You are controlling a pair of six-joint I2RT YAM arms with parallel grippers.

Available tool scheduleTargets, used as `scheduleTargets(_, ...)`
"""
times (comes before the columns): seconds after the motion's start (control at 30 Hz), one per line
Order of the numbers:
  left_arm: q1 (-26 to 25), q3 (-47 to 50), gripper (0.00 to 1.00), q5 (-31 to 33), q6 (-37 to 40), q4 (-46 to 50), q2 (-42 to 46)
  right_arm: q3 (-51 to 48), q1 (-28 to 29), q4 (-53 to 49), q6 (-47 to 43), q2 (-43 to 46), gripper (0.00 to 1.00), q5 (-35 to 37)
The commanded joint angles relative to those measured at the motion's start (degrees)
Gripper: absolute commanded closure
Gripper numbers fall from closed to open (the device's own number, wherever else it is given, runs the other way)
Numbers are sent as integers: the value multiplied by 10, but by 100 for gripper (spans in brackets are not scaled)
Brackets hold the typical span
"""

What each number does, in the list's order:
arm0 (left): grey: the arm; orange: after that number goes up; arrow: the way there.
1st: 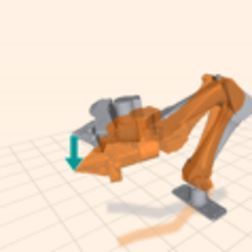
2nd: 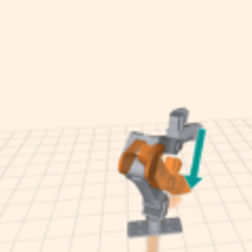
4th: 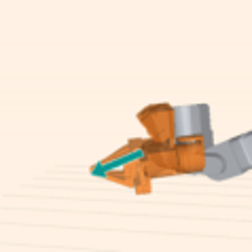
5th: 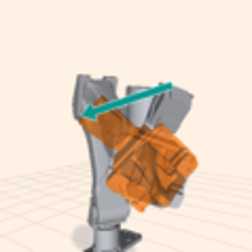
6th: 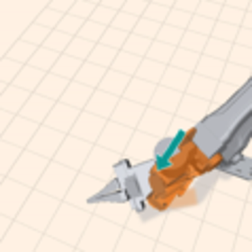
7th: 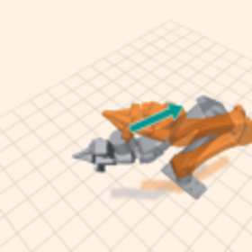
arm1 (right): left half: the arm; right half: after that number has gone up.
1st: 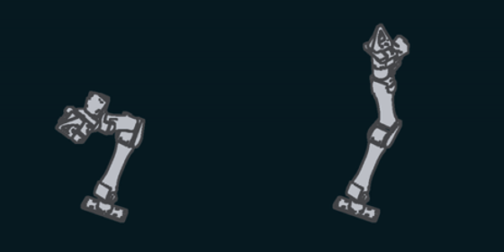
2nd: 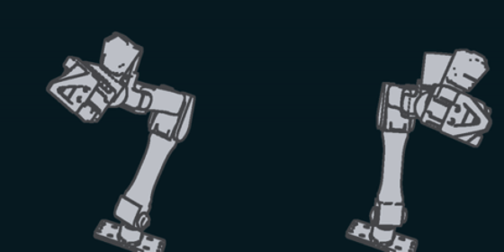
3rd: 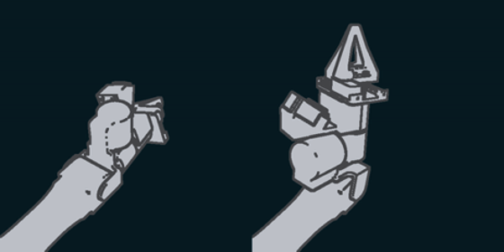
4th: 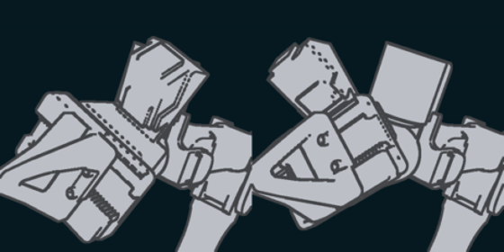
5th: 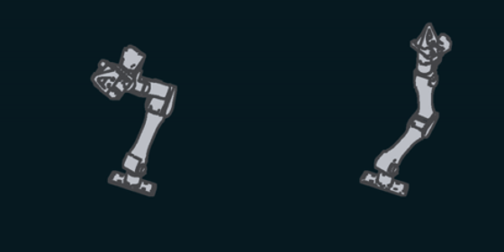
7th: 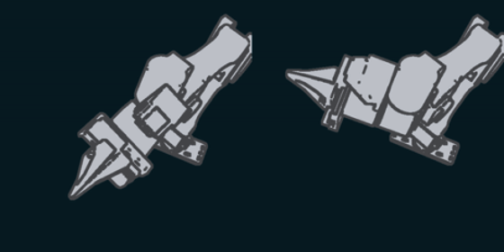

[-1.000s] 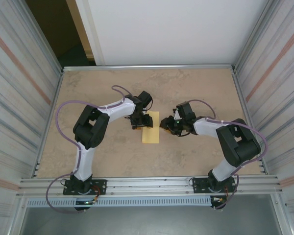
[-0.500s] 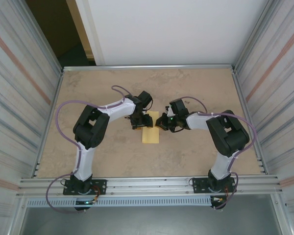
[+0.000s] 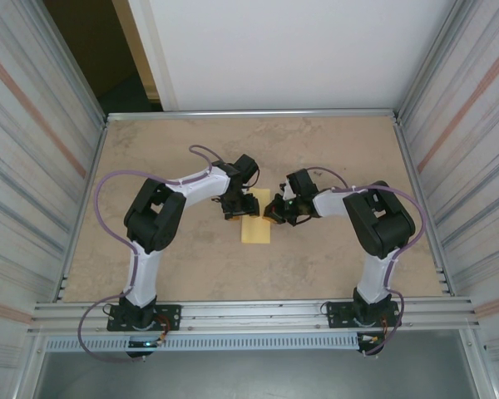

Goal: Fold a paper plane with a square sheet of paper (pick it up from the middle)

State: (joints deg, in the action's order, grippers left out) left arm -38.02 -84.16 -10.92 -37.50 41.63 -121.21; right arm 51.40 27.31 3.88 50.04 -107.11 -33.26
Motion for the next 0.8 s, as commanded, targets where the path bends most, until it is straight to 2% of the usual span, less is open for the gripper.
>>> scheduleTargets(0.0,-23,91,41,-30,1,-67,-168,8,-4,-59,-31,-27,99,10)
scheduleTargets(0.2,-20,85,39,-31,4,-44,-77,5,-8,-111,-62,-46,99,27)
scheduleTargets(0.47,14,85,38,-20,7,-63,132,5,-6,-113,-90,-77,100,34)
scheduleTargets(0.6,28,127,43,-75,12,-152,217,14,-5,-116,-98,-92,100,35)
scheduleTargets(0.77,21,171,54,-146,-9,-250,241,23,0,-125,-99,-106,100,36)
